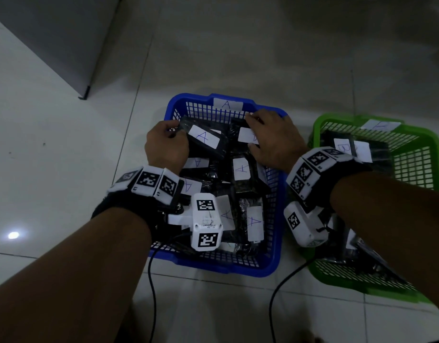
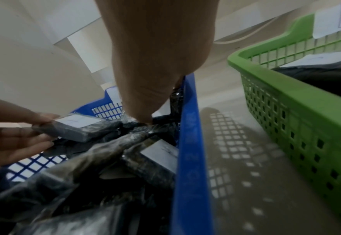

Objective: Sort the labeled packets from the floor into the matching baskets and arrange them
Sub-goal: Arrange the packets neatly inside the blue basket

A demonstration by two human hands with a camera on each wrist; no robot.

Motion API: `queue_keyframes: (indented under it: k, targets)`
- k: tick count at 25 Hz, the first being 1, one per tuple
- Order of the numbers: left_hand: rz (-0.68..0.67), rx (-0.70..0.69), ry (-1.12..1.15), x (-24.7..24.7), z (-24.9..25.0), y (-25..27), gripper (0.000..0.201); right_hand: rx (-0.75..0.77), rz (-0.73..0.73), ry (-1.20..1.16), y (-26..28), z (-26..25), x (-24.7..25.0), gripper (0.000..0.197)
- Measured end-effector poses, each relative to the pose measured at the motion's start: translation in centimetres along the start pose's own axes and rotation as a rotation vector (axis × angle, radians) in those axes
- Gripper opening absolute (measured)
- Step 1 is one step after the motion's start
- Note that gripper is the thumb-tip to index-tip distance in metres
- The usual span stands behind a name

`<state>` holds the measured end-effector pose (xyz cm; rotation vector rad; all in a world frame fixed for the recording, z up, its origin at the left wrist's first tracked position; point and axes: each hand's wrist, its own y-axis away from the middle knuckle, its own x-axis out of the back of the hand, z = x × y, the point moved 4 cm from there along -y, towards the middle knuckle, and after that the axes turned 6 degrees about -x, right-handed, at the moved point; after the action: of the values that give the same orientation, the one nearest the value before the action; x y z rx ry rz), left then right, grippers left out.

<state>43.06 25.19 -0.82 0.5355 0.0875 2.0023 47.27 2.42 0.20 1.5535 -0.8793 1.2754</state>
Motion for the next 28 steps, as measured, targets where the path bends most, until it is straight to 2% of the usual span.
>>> queue_keyframes:
  k: [3, 9, 11, 13, 15, 17, 20, 23, 26, 28]
  targets:
    - [0.003, -0.011, 0.004, 0.1, -0.2, -0.1, 0.016, 0.034, -0.015, -0.050, 0.5, 0.0, -0.2, 0.072]
    - [0.013, 0.026, 0.125, 0.2, 0.2, 0.4, 0.022, 0.035, -0.082, -0.090, 0.0, -0.1, -0.5, 0.050]
    - [-0.027, 0.088, 0.267, 0.1, 0.7, 0.8, 0.022, -0.014, 0.036, -0.366, 0.0, -0.1, 0.2, 0.041]
    - [-0.074, 0.139, 0.382, -0.3, 1.4, 1.5, 0.022, -0.150, 0.159, -0.727, -0.3, 0.0, 1.0, 0.030]
    - [-0.127, 0.156, 0.430, -1.0, 2.0, 2.1, 0.020, -0.286, 0.051, -1.048, -0.7, -0.4, 0.9, 0.023]
    - [-0.179, 0.133, 0.362, -1.9, 2.1, 2.4, 0.019, -0.318, -0.087, -1.200, -0.6, -1.0, 0.6, 0.027]
    - [-0.245, 0.022, 0.115, -2.8, 1.6, 2.3, 0.020, -0.377, -0.020, -1.235, -0.3, -0.3, 0.5, 0.029]
    - [-0.295, -0.179, -0.159, -3.3, 2.1, 2.4, 0.033, -0.433, 0.075, -1.234, -0.1, 0.9, 0.7, 0.028]
    - [-0.352, -0.537, -0.504, -4.2, 3.4, 2.9, 0.037, -0.276, 0.222, -0.823, 0.6, 1.6, 1.8, 0.034]
    - [-0.398, -0.605, -0.647, -4.4, 2.9, 2.6, 0.036, -0.204, 0.231, -0.639, 1.1, 1.6, 2.2, 0.034]
